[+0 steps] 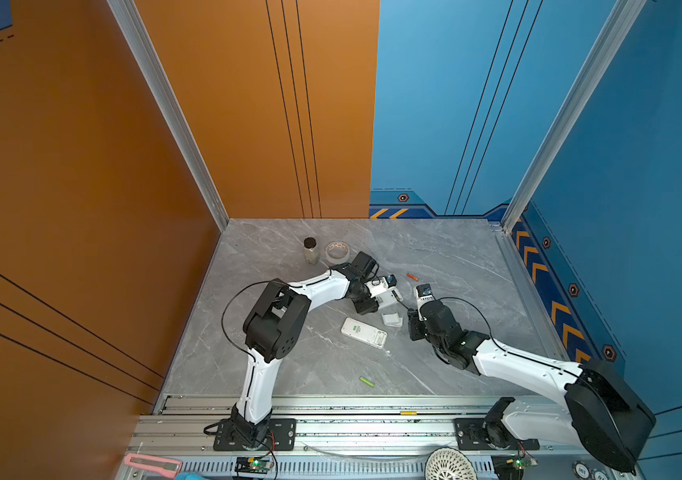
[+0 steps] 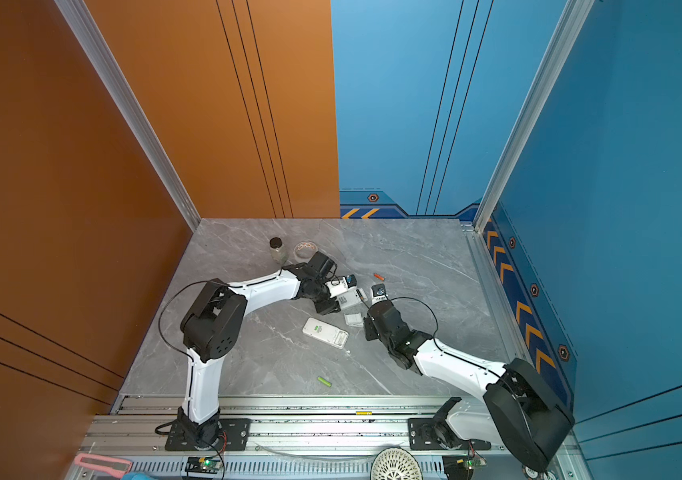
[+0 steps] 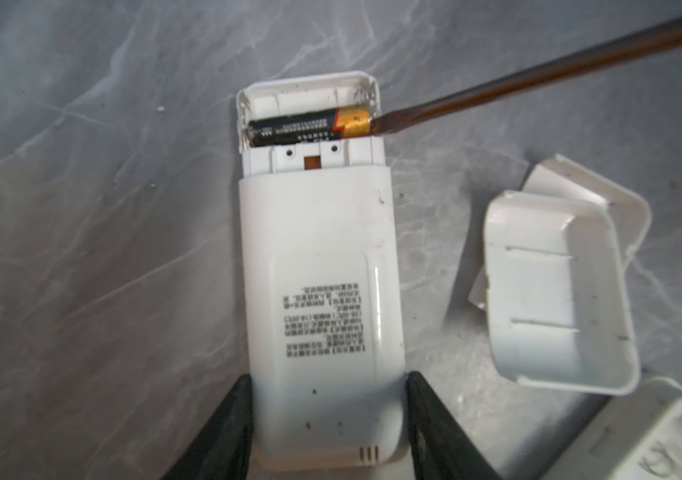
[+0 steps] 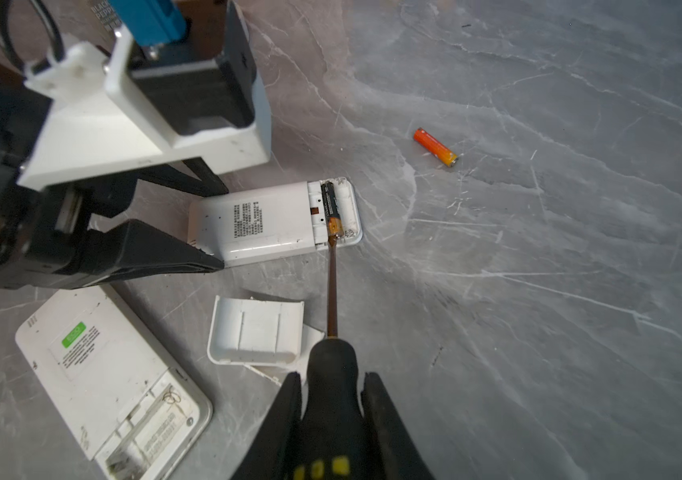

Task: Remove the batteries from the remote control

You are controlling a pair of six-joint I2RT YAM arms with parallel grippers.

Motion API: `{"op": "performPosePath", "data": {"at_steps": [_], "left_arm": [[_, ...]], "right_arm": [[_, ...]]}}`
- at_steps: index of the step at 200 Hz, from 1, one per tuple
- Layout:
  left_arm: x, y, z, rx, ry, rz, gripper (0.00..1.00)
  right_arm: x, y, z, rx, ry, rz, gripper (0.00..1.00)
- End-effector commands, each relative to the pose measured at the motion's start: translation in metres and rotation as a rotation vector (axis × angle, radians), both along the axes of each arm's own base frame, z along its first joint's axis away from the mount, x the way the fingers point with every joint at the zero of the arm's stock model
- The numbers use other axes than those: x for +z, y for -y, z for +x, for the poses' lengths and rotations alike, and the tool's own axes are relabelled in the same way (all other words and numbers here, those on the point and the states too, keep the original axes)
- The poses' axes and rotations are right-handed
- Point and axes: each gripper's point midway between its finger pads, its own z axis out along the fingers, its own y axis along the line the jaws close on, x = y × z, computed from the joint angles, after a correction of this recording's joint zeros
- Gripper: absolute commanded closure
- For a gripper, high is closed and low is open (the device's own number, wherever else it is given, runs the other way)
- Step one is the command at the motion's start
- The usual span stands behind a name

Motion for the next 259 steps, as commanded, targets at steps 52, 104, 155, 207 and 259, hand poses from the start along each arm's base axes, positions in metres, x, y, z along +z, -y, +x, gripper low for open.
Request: {"op": "performPosePath", "data": {"at_steps": [52, 104, 155, 207, 259], "left_arm": [[-0.023, 0.009, -0.067, -0.17, -0.23, -0.016, 1.0], [-0.024, 0.008, -0.069, -0.174, -0.238, -0.015, 1.0], [-0.027, 0.004, -0.068, -0.166, -0.23, 0.007, 1.0], [-0.031, 0.005, -0.064, -0.153, -0.217, 0.03, 1.0], [-0.031, 0.004, -0.062, -0.145, -0.214, 0.036, 1.0]], "right_arm": [[-0.004, -0.017, 0.027, -0.019, 0.116, 0.106, 1.0], [0.014, -0.018, 0.032, -0.01, 0.192, 0.146, 1.0], [0.033, -0.022, 0.037, 0.013, 0.242, 0.179, 1.0], [0.04, -0.023, 0.037, 0.023, 0.248, 0.191, 1.0], [0.047, -0.017, 0.039, 0.013, 0.26, 0.195, 1.0]]}}
